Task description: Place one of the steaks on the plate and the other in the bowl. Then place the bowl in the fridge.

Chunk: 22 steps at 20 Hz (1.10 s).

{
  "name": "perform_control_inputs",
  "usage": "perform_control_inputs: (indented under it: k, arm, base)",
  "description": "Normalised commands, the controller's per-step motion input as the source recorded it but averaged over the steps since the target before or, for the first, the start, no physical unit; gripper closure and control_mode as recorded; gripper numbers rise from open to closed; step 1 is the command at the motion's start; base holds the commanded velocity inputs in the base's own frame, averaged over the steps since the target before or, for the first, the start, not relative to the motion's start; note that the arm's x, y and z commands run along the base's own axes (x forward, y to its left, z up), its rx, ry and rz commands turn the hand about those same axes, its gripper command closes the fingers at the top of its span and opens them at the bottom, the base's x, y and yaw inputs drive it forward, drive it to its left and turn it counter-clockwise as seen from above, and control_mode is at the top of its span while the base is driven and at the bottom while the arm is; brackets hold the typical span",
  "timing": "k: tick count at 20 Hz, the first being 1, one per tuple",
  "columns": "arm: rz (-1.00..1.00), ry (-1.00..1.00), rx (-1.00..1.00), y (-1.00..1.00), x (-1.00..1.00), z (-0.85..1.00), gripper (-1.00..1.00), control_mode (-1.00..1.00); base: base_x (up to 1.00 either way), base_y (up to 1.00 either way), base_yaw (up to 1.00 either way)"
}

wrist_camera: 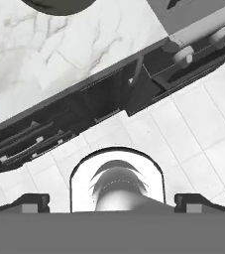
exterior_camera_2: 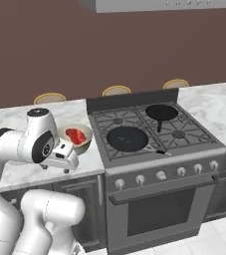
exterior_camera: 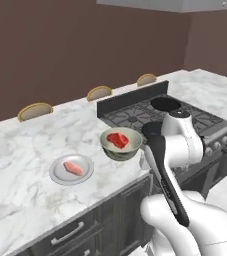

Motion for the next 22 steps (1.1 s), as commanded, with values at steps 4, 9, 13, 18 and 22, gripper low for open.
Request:
perform_control_inputs:
  k: [4, 9, 13, 18, 22]
  arm:
    - [0.00, 0.00, 0.00, 0.00, 0.00, 0.00, -1.00, 1.00]
    - [0.00, 0.00, 0.00, 0.00, 0.00, 0.00, -1.00, 1.00]
    - [0.00, 0.00, 0.00, 0.00, 0.00, 0.00, -1.00, 1.00]
    - [0.01, 0.00, 0.00, 0.00, 0.00, 0.00, -1.00, -1.00]
    - [0.03, -0.07, 0.00, 0.10, 0.28, 0.01, -1.00, -1.00]
  base:
    - [0.19, 0.19, -0.43]
    - [0.49, 0.42, -0.25]
    - [0.53, 0.62, -0.21]
    - [0.08, 0.07, -0.02]
    - [0.00, 0.00, 0.00]
